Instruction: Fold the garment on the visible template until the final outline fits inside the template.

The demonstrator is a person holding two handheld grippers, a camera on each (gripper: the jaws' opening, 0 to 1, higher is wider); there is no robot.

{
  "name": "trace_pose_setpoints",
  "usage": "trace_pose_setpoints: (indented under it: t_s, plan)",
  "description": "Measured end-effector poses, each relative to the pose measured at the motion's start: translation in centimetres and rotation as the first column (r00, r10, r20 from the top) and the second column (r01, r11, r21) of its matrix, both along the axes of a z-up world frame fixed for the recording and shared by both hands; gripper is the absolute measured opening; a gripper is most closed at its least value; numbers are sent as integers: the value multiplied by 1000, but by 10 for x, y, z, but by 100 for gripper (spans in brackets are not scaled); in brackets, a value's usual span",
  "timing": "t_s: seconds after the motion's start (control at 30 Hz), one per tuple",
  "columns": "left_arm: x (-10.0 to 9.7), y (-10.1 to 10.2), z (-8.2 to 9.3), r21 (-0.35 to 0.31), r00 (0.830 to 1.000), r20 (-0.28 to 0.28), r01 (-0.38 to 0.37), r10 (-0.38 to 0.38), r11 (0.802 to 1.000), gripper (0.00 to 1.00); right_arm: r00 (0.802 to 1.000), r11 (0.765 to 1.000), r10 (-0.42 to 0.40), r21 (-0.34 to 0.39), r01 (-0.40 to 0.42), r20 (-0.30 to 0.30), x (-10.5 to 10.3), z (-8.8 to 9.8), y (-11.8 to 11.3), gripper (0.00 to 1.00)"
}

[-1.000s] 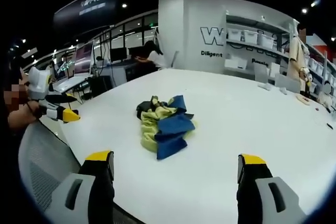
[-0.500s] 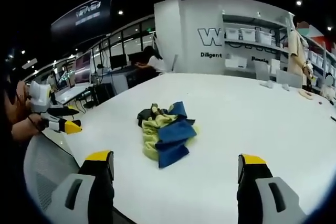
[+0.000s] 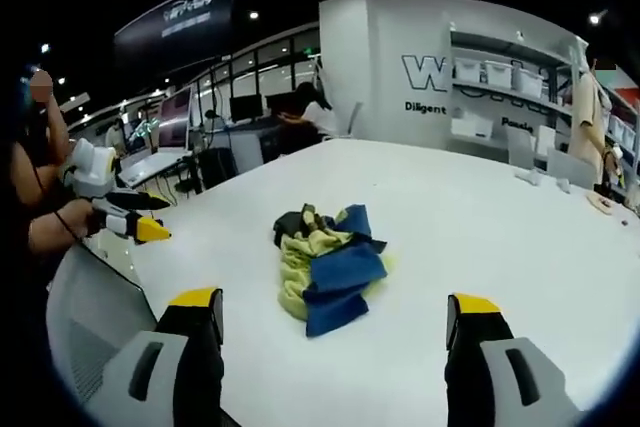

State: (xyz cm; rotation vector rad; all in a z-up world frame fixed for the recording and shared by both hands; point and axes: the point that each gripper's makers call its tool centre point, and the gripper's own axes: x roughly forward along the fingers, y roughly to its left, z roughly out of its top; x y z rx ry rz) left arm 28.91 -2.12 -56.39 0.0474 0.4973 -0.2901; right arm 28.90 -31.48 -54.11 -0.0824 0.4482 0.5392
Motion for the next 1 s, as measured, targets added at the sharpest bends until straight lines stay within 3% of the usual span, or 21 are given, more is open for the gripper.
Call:
trace_pose_setpoints:
  t_s: [0.13, 0.27, 0.43, 0.57, 0.77, 0.9, 1.0]
  plan:
    - [12, 2, 8, 14, 1000, 6, 9, -9, 1000, 81, 1000, 1000, 4, 18, -4, -1, 10, 4, 2, 89]
    - [24, 1, 15, -20, 1000, 9, 14, -14, 1000, 81, 1000, 999, 11, 36, -11, -2, 21, 8, 5, 87]
    - [37, 0, 13, -2, 1000, 0, 20, -20, 1000, 80, 1000, 1000, 21, 23, -21, -6, 34, 7, 8, 86]
    - [47, 0, 13, -23, 1000, -14, 26, -26, 999, 79, 999, 999, 33, 18, -32, -27, 46, 1, 11, 85]
    - [63, 3, 7, -3, 999, -30, 28, -28, 1000, 76, 996, 999, 54, -3, -54, -65, 63, -16, 17, 83]
    - [77, 4, -2, 0, 998, -56, 25, -25, 1000, 74, 994, 998, 65, -2, -65, -88, 75, -27, 17, 73]
    - [86, 2, -8, -5, 997, -75, 35, -35, 999, 71, 993, 998, 66, 16, -65, -102, 82, -33, 17, 72]
